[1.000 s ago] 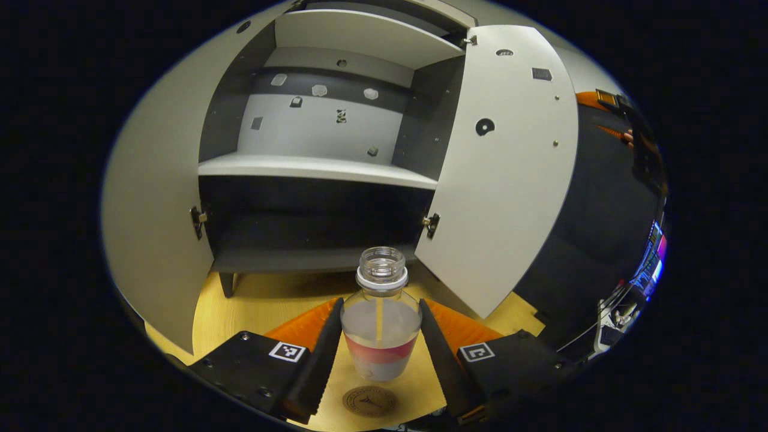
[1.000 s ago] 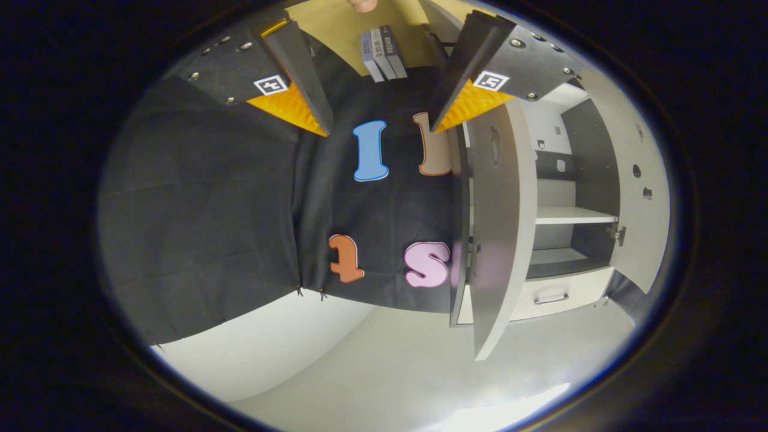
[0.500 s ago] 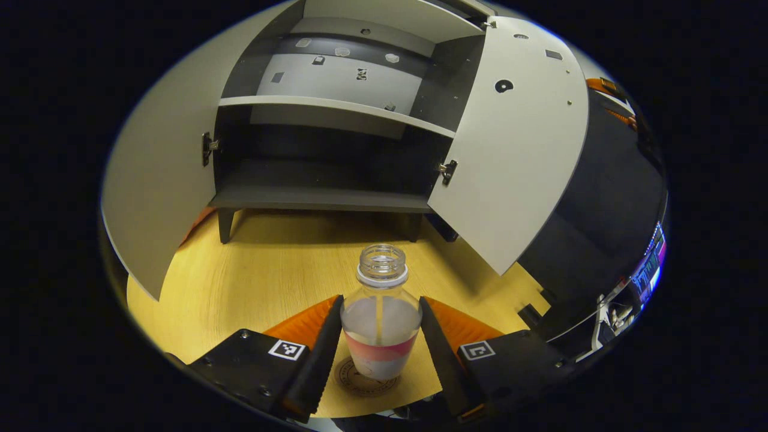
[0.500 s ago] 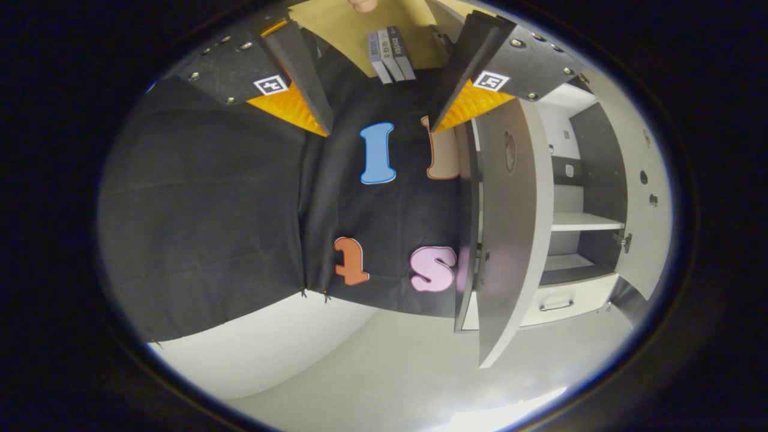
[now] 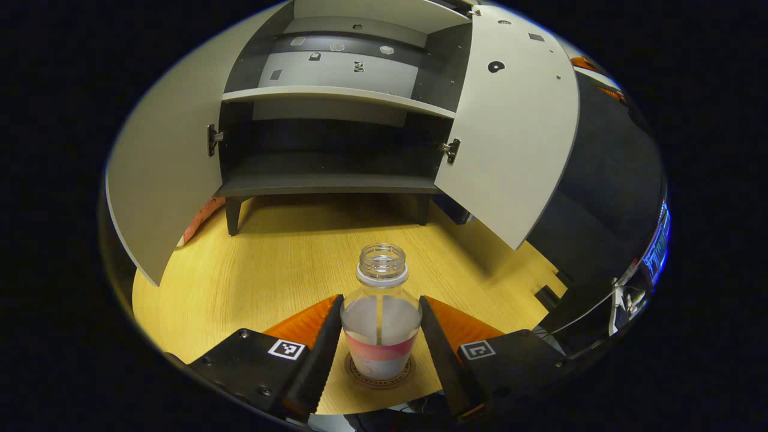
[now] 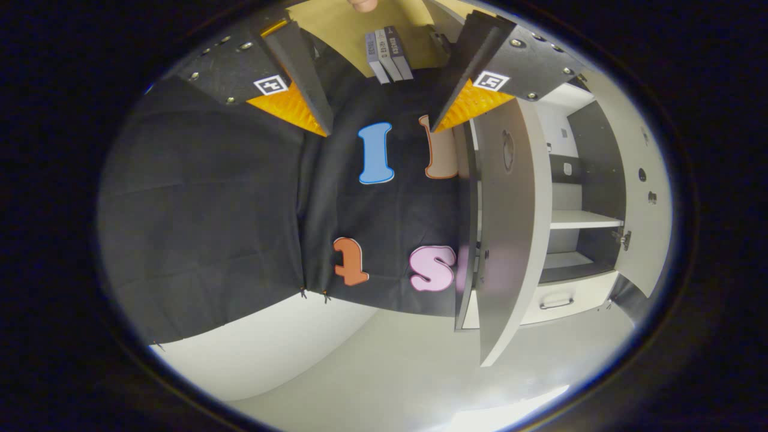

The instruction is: Grasp the bottle in the cabinet with the left hand and place it on the coaster, then close the right door with the right hand and the left door with the left hand.

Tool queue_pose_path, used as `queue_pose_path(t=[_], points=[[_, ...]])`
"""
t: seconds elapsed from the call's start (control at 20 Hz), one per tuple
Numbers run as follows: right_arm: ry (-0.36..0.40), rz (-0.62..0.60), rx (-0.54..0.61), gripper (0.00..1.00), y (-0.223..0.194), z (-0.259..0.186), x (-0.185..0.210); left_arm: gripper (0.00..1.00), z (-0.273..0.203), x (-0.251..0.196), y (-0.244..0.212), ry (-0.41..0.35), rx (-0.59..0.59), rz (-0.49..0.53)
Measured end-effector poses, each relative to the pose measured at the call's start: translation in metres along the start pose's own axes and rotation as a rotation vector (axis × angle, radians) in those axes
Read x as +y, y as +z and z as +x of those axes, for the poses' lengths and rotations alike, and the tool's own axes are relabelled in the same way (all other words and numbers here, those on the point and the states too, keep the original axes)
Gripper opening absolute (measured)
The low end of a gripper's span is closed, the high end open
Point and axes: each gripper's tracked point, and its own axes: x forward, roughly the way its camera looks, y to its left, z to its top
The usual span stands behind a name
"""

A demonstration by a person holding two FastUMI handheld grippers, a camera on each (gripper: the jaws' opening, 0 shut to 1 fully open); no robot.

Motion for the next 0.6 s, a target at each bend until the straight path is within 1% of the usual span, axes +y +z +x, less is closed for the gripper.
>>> queue_pose_path(t=[0.5,0.6], points=[[0.014,0.004,0.01,0.96,-0.004,0.002,0.0,0.82,-0.003,-0.008,-0.01,-0.005,0.002,0.049],[0.018,0.004,0.013,0.96,-0.006,0.004,0.002,0.82,-0.004,-0.008,-0.016,-0.003,0.027,0.048]])
